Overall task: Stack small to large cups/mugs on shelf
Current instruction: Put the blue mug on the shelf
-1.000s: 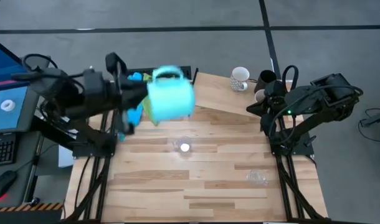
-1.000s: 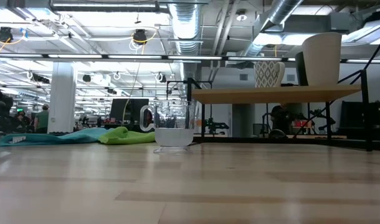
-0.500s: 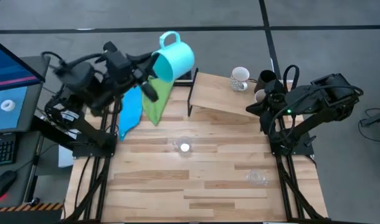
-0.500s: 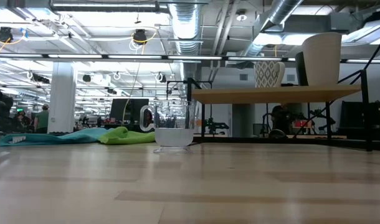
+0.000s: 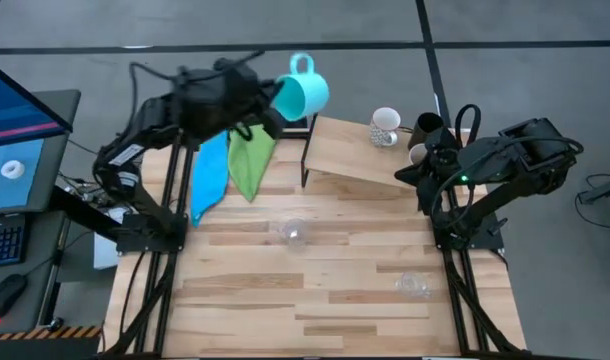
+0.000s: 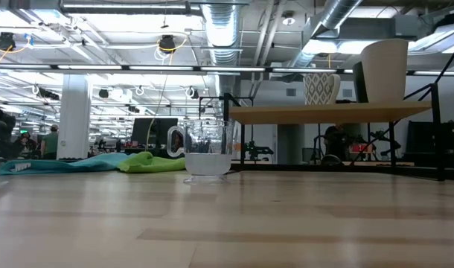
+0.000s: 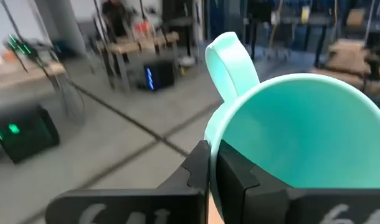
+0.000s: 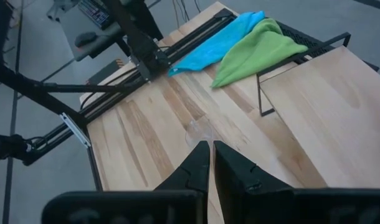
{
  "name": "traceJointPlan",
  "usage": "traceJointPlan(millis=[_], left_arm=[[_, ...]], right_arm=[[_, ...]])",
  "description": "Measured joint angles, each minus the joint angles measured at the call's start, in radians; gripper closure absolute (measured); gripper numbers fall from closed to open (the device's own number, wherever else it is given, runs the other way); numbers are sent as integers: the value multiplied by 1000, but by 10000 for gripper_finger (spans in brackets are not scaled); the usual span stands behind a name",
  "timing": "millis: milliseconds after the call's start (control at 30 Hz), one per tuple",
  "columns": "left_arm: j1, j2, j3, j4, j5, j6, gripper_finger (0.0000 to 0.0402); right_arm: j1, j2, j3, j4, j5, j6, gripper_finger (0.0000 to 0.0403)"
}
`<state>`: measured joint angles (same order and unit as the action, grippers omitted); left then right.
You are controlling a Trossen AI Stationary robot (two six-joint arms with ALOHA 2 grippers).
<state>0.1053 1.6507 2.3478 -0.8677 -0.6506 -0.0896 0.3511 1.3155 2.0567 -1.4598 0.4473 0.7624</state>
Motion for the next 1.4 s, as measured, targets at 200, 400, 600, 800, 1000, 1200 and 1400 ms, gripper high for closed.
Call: traceJointPlan(millis=[200,400,600,800,1000,1200,1400], left_arm=[[68,91,0,-166,132,-119,401],[86,198,0,-192,248,-161,401],[102,298,0,-190,346,-195,401],[120,361,-1,-206,399,-213,401],[142,391,-1,-245,433,-230,401],[163,405,0,-275,437,-230,401],[190,416,-1,-300,436,-222,401]], right_arm=[[0,0,0,3,0,0,360],[0,0,0,3,0,0,360],[0,0,0,3,0,0,360],[0,0,0,2,0,-1,360],[0,0,0,2,0,-2,360],[0,0,0,1,0,-2,360],[0,0,0,-1,0,-8,360]])
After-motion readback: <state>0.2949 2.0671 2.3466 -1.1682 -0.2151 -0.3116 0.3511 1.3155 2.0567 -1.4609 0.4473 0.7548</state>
